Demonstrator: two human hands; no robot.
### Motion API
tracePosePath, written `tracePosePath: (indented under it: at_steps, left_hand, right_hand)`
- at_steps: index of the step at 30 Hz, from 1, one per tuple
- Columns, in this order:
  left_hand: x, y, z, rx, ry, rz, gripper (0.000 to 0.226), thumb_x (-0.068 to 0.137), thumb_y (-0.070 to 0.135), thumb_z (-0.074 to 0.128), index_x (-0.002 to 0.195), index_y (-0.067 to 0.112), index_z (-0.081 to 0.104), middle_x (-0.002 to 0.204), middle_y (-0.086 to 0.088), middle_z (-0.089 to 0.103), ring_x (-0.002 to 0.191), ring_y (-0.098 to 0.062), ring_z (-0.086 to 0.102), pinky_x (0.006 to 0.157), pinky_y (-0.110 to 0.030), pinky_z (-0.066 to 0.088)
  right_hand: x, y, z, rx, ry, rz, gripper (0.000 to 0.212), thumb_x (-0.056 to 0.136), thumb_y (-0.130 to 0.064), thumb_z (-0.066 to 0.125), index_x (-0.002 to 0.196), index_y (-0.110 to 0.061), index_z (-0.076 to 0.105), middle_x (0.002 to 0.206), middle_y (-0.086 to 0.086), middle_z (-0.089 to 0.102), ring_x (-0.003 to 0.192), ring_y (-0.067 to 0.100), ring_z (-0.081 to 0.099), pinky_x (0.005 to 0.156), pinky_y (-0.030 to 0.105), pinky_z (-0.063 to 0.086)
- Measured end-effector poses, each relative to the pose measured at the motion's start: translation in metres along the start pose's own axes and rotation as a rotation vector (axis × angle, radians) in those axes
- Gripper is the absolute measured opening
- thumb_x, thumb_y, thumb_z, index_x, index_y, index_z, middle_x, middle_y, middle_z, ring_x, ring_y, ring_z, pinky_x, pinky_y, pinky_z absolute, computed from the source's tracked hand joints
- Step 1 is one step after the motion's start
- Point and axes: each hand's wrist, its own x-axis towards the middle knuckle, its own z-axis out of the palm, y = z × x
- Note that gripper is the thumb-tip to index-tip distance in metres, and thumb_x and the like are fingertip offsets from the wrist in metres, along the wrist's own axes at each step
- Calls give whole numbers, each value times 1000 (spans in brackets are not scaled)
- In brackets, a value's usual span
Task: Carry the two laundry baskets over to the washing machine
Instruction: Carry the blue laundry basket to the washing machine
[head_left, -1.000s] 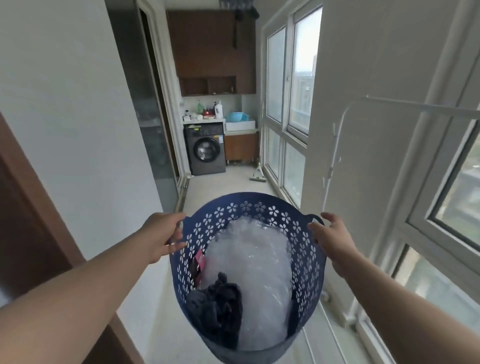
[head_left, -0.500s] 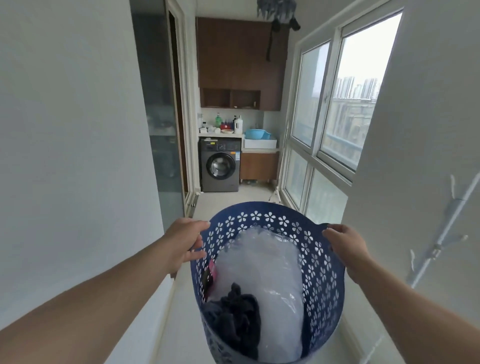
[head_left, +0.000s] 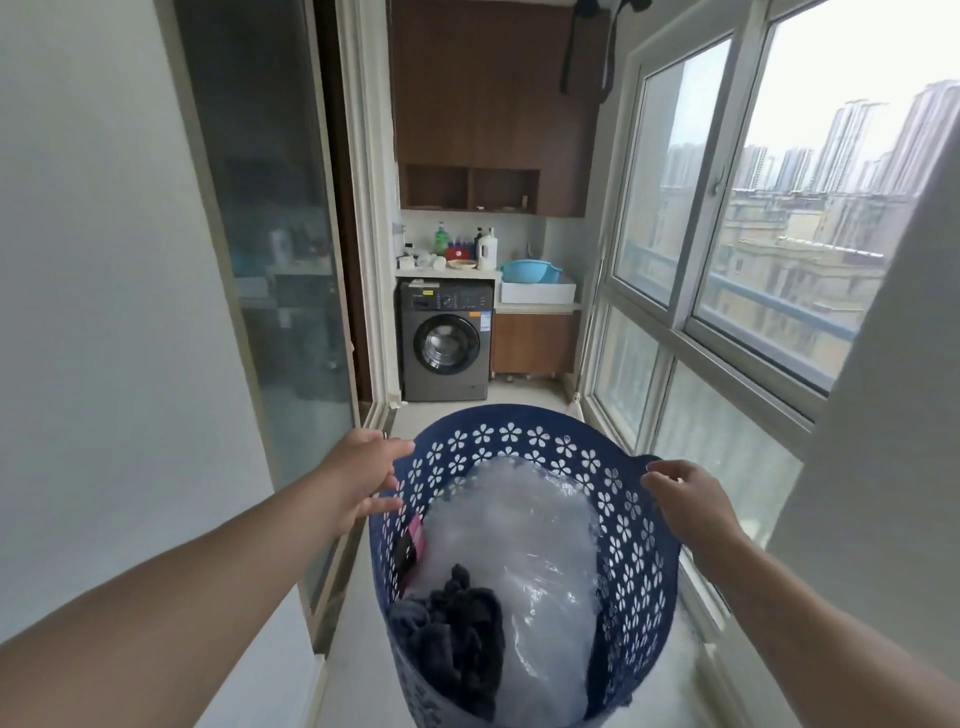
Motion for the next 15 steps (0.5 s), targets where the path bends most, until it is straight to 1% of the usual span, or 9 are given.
tracePosePath:
  at_steps: [3,4,6,8,9,12,13,15]
  left_hand:
    - [87,25,15,28,24,-34,47,93,27,69,132,16,45,104,-15,54,90,-25,57,84,-50,63]
    - [115,34,20,30,33,-39,44,93,27,69,128,17,45,103,-15,54,89,-25,57,85,-51,62]
    - [163,54,26,36,49,-43,38,93,25,69,121,17,45,101,-14,53,88,-25,57,87,-52,62]
    - [218,72,31,24,60,-50,32,94,23,68,116,19,46,100,-14,52,89,-25,55,89,-53,61]
    - [242,80,32,18,64,-52,32,94,23,68,116,19,46,101,-14,52,88,-25,55,88,-52,61]
    - [330,98,31,1,76,-39,34,94,22,68,119,16,47,99,-14,52,85,-24,54,85,-49,62]
    - [363,102,29,-2,78,-40,33,94,22,68,119,12,50,97,-13,52,84,-24,54,84,-50,62]
    - [423,107,26,-1,68,-42,32,93,23,68,119,9,55,95,-13,52,82,-23,55,84,-49,62]
  right_hand:
    - [94,-8,38,-15,-69,-2,21,95,-20,64,115,-19,70,93,17,76,68,24,57,61,41,47]
    - [124,-12,49,-10,-84,3,21,94,-20,64,115,-20,70,94,15,75,69,24,59,62,41,48]
    - [175,-25,66,-17,-88,13,19,93,-21,66,112,-21,71,91,5,75,71,25,63,65,43,53]
    - [233,-36,88,-8,-93,22,20,93,-22,66,111,-19,74,92,9,77,71,25,63,64,41,51]
    - [258,-44,99,-6,-99,23,21,93,-23,66,112,-18,75,93,12,77,71,24,63,64,40,50]
    - [338,-63,139,-12,-111,3,19,95,-24,66,111,-18,74,97,6,77,77,23,67,71,37,52]
    - [364,-69,154,-9,-111,-4,17,95,-23,66,109,-18,74,95,7,77,76,23,66,71,37,51]
    - [412,-76,183,-9,-104,-6,16,94,-24,67,105,-18,75,92,18,78,72,24,62,68,39,48]
